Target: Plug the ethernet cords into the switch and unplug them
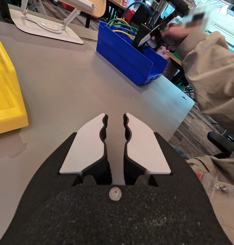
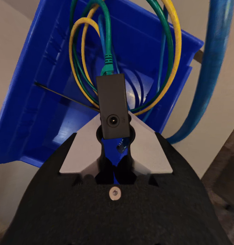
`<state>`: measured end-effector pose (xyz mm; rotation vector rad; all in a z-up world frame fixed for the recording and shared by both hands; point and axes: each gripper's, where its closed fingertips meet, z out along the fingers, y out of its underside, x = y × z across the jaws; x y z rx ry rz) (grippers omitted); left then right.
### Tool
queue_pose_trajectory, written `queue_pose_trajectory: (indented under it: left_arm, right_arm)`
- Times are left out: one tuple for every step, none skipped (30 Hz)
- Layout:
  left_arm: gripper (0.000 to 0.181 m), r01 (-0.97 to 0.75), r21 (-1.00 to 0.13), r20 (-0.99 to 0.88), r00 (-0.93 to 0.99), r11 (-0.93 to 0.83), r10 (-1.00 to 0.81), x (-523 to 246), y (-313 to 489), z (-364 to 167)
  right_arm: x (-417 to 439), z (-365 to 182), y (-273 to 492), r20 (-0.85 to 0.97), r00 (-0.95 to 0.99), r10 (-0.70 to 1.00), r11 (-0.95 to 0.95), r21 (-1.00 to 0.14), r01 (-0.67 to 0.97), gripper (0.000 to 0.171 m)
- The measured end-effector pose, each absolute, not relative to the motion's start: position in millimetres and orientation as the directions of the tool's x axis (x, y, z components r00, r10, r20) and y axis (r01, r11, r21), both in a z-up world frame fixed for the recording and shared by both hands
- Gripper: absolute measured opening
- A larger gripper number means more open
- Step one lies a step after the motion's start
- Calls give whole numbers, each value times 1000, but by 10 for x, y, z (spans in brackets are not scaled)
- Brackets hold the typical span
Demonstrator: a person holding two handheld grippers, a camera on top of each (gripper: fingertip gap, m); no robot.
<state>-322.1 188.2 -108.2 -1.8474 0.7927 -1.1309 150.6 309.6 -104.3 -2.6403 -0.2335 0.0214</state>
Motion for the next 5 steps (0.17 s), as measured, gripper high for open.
queue_pose_trajectory:
  left_arm:
    - [23,-96,-875,404,396,-475,-825,-3217,1874,-1079]
    - [23,-98,-875,405,392,-475,-826,-3211,1864,-1078]
    - [23,-101,-875,404,389,-474,-828,-3205,1856,-1079]
    - [23,-104,-875,403,385,-473,-830,-3198,1845,-1081]
    - [23,-109,-875,402,381,-472,-833,-3189,1833,-1082]
  right_arm:
    - [1528,-1045,3088,4,990,143,-874,-469,128,31]
    - [1559,-1045,3083,-12,993,113,-877,-471,94,31]
    - [1581,-1045,3085,-29,996,89,-875,-481,64,31]
    - [1586,-1044,3094,-63,996,63,-869,-495,24,31]
    - [1591,-1044,3107,-112,993,31,-861,-508,-31,31]
